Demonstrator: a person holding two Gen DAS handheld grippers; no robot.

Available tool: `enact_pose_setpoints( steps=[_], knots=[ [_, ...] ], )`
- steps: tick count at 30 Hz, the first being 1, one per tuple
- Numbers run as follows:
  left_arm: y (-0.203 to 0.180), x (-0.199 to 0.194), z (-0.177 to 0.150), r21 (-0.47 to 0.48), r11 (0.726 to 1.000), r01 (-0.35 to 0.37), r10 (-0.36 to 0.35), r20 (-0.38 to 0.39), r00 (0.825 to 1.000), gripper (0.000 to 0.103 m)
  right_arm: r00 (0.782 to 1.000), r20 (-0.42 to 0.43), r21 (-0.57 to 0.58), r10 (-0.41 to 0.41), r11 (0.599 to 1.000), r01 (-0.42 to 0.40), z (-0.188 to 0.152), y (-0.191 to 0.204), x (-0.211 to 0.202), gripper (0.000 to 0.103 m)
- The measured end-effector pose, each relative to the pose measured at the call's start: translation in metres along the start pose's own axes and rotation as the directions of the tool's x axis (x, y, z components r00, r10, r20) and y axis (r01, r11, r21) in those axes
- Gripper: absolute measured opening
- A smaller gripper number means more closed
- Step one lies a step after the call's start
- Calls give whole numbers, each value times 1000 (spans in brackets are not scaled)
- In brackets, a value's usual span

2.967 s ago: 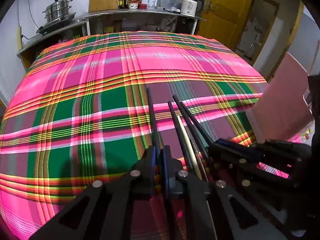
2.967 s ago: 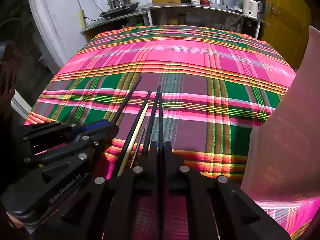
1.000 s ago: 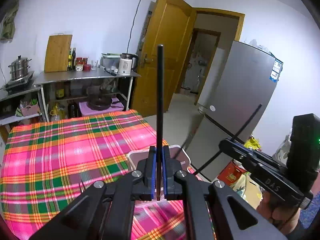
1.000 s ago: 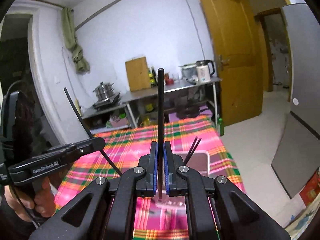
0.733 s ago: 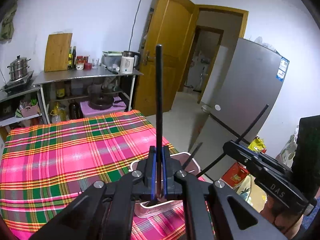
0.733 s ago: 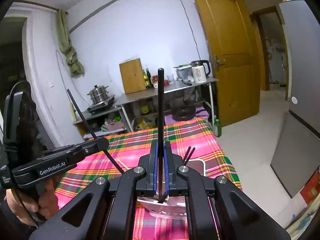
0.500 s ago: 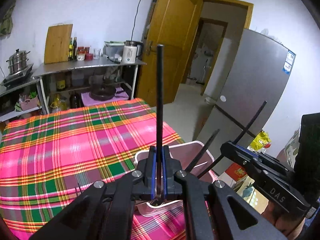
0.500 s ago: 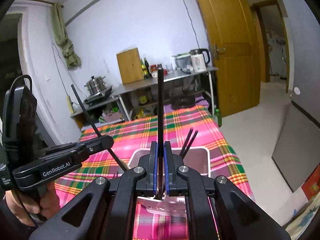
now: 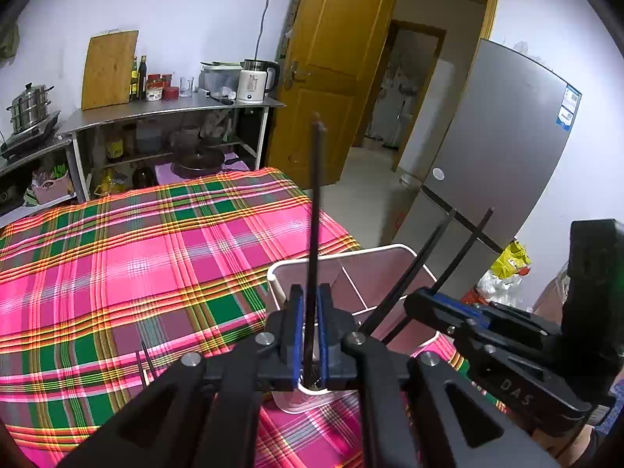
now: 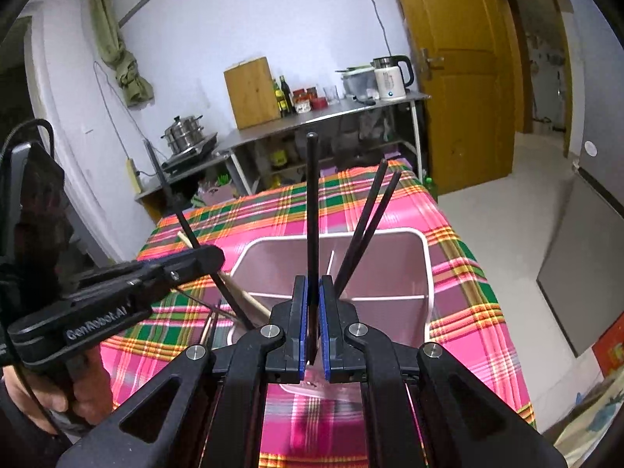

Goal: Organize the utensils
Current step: 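Lower both chopsticks into the holder and open both tools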

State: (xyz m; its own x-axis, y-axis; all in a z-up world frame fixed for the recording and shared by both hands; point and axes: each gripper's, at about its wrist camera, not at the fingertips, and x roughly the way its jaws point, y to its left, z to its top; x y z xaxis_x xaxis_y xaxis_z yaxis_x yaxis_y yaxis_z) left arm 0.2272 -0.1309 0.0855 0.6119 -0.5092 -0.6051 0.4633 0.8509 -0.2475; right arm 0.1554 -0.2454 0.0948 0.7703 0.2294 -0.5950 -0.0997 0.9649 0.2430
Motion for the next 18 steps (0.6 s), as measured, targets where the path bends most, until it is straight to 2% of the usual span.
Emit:
enact_pose_setpoints(
  steps=[4, 13, 18],
  knots=[
    [0, -13, 3, -1, 1000, -1, 1, 32, 999, 17, 1000, 14, -10, -14, 1000, 14, 2, 1, -6, 7],
    [-2, -60, 7, 4, 1000, -9, 8, 118, 993, 22, 997, 74, -15, -24, 1000, 25, 6, 8, -35, 16],
    [6, -87, -4, -2, 999, -43, 43, 151, 988, 23, 995, 98, -22, -11, 1000, 13, 1, 14, -52, 16]
  ],
)
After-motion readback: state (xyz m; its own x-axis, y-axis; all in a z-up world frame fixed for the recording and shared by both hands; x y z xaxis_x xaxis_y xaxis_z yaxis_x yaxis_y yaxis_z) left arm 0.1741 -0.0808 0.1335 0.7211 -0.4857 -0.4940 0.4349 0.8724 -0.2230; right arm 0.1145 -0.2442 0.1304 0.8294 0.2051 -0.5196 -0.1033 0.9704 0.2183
